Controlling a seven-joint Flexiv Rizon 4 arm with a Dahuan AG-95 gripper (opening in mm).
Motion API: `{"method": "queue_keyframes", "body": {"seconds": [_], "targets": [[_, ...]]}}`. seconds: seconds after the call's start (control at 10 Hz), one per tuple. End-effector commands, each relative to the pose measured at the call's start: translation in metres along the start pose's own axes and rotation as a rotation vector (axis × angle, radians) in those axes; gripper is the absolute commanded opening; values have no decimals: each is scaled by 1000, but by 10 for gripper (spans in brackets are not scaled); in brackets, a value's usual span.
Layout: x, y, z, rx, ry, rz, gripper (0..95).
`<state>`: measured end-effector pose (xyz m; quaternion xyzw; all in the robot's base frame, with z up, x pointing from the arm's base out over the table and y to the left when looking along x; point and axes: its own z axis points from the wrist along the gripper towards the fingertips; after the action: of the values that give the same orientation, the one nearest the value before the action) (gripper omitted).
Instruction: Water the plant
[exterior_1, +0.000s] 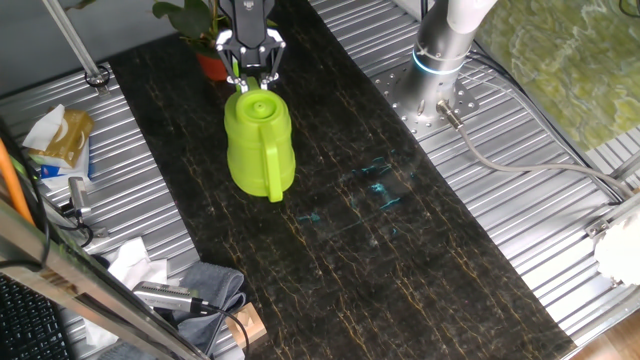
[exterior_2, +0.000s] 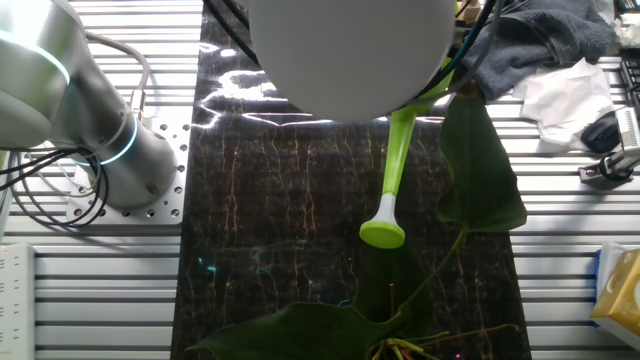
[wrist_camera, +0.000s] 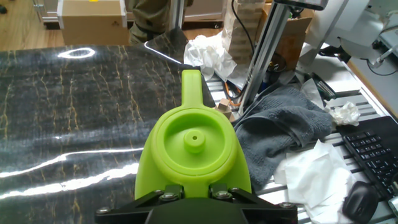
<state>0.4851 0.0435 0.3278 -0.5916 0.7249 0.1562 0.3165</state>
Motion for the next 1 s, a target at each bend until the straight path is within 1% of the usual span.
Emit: {"method": "queue_keyframes", "body": {"seconds": [0.1,0.6,0.7,0.8,0.9,1.0], "targets": [[-1,0,-1,1,-15,-3,0],[-1,0,-6,0,-54,14,0],[-2,0,-10,-2,-66,21,0],[-2,0,-12,-3,-68,21,0],[-2,1,-21,-4,-70,23,0],[-2,1,-21,-4,-70,23,0]]}}
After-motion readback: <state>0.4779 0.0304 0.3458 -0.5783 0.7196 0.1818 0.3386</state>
